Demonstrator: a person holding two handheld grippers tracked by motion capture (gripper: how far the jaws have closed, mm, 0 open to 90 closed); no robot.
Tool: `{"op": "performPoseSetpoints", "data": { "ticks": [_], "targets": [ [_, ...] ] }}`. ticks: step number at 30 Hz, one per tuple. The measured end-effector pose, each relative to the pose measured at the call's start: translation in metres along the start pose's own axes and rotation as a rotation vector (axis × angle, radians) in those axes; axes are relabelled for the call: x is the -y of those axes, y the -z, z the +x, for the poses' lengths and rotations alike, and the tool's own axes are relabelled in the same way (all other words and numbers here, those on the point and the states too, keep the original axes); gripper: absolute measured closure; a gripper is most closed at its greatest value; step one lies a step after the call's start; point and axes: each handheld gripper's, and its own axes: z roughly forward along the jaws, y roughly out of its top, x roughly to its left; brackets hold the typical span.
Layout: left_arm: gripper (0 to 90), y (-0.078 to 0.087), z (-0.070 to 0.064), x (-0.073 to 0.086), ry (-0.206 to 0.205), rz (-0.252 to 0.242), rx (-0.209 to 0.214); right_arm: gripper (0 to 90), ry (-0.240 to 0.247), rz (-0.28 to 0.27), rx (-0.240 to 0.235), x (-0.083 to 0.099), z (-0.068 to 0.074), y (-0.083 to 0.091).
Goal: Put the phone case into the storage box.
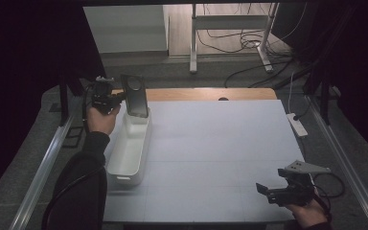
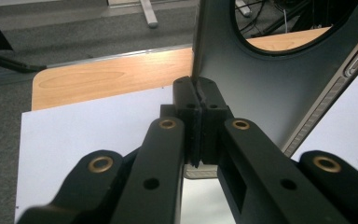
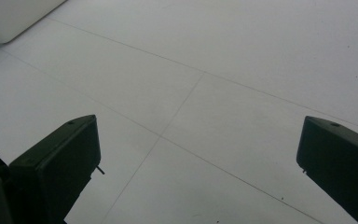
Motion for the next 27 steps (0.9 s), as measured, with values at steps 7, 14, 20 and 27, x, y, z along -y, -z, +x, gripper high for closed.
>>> {"op": "performPoseSetpoints", "data": {
  "ticks": [7,14,20,27],
  "targets": [
    [88.7,-0.006,0.003,0.007,0.015,0.007,-0.004,0.4,0.000,0.003,-0.002,0.000,0.000,0.000],
    [88.8,-0.013,0.006,0.014,0.024,0.018,-0.007,0.6,0.001,0.007,-0.002,0.000,0.000,-0.001],
    [88.8,-0.018,0.007,0.017,0.024,0.030,-0.012,0.9,0.004,0.011,-0.003,0.000,0.000,-0.001],
    [88.8,-0.024,0.009,0.023,0.033,0.040,-0.017,1.1,0.004,0.015,-0.006,0.000,0.000,-0.001]
  ]
}}
